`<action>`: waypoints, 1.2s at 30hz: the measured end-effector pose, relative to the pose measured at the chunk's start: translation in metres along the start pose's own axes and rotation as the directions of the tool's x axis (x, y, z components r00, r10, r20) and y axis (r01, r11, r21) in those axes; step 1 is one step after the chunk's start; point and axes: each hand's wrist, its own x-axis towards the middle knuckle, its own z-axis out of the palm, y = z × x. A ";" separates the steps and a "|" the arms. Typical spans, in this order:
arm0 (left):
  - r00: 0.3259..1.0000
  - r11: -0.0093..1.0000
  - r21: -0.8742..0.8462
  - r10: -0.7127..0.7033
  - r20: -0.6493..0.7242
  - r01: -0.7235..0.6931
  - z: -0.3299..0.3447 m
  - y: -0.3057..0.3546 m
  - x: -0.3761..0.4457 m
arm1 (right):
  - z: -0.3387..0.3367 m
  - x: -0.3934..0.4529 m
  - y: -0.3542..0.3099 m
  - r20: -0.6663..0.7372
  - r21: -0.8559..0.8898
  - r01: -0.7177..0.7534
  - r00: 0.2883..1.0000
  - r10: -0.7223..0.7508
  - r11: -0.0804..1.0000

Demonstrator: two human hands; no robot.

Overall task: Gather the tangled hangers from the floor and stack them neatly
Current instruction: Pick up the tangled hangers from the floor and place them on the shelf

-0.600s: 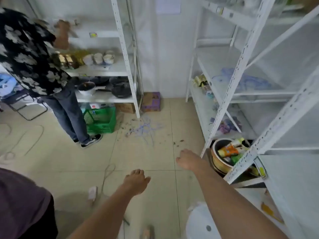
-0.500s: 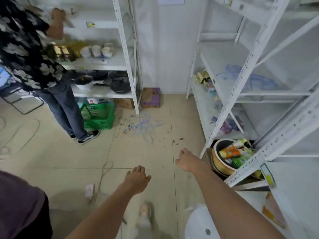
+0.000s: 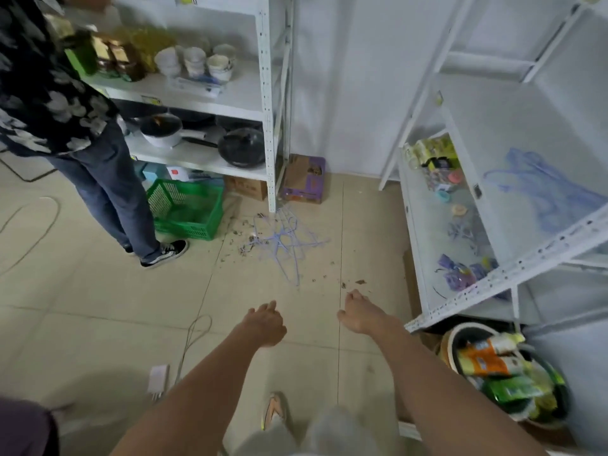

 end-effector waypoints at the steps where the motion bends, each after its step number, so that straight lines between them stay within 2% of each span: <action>1: 1.000 1.000 -0.027 -0.004 0.017 0.004 -0.009 -0.004 0.011 | -0.009 0.011 -0.003 0.025 0.006 -0.003 1.000 0.002 1.000; 3: 1.000 0.999 -0.030 -0.012 0.012 0.013 -0.021 -0.014 0.040 | -0.026 0.040 -0.004 0.047 -0.040 0.009 0.999 -0.007 0.999; 8: 0.999 0.995 -0.096 -0.035 0.038 0.038 -0.063 -0.039 0.119 | -0.084 0.134 -0.009 0.062 -0.026 0.026 0.998 -0.024 0.999; 13: 0.987 0.968 -0.201 -0.134 0.093 0.150 -0.115 -0.071 0.229 | -0.156 0.273 -0.023 0.068 0.033 0.049 0.996 -0.052 0.998; 18: 0.960 0.901 -0.350 -0.192 0.203 0.255 -0.170 -0.079 0.315 | -0.210 0.364 -0.030 0.213 0.082 0.090 0.971 -0.106 0.993; 22: 0.956 0.821 -0.490 -0.227 0.187 0.291 -0.200 -0.085 0.387 | -0.240 0.445 -0.033 0.216 0.086 0.051 0.974 -0.069 0.995; 26: 0.961 0.781 -0.560 -0.214 0.177 0.277 -0.188 -0.092 0.467 | -0.232 0.531 -0.048 0.176 0.187 0.043 0.981 -0.077 0.981; 28: 0.951 0.727 -0.613 -0.241 0.195 0.310 -0.171 -0.102 0.512 | -0.214 0.580 -0.056 0.164 0.223 0.044 0.983 -0.082 0.974; 34: 0.933 0.657 -0.664 -0.293 0.210 0.356 -0.086 -0.153 0.676 | -0.112 0.744 -0.068 0.140 0.278 -0.020 0.990 -0.020 0.960; 36: 0.911 0.563 -0.726 -0.342 0.230 0.395 -0.049 -0.172 0.733 | -0.070 0.802 -0.069 0.143 0.282 -0.008 0.989 -0.034 0.959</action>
